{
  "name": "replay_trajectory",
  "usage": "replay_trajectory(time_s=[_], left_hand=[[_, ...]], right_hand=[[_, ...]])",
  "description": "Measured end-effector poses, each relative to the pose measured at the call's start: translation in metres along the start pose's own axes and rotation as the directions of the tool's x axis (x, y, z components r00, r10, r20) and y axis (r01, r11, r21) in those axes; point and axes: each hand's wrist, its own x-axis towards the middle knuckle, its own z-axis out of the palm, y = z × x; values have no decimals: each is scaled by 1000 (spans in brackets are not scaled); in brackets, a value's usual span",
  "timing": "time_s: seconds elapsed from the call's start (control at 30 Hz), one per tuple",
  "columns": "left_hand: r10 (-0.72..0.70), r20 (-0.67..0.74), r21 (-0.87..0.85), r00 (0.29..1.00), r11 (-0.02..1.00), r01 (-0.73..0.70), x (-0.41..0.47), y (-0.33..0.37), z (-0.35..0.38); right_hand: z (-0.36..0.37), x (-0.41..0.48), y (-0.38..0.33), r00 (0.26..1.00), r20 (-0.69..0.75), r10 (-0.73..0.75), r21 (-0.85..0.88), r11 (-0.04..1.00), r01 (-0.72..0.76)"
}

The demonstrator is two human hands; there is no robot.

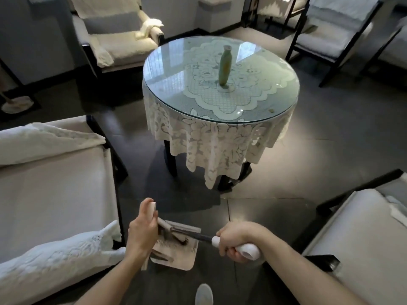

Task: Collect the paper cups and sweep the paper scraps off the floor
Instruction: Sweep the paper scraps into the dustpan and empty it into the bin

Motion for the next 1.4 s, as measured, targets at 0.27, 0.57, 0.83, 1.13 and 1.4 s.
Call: replay_trajectory(time_s=[0.27, 0.57, 0.83, 1.13, 1.4], left_hand=[[137, 149, -2, 979, 990, -139, -43, -17, -32], [519, 435, -121, 736, 843, -524, -110, -32, -91], [569, 670, -222, 477, 766, -603, -212, -27, -106], [600, 793, -376, 109, 622, -687, -380, -52, -108], [473, 852, -469, -224, 498, -729, -577, -103, -125]], right_hand=[[78, -58, 44, 977, -197, -87, 234, 963, 133], [249, -90, 88, 927, -366, 83, 660, 725, 196], [394, -130, 165, 899, -339, 277, 895, 391, 216], [584, -195, 251, 868, -275, 414, 961, 87, 263], [794, -258, 308, 783, -194, 590, 913, -184, 365]])
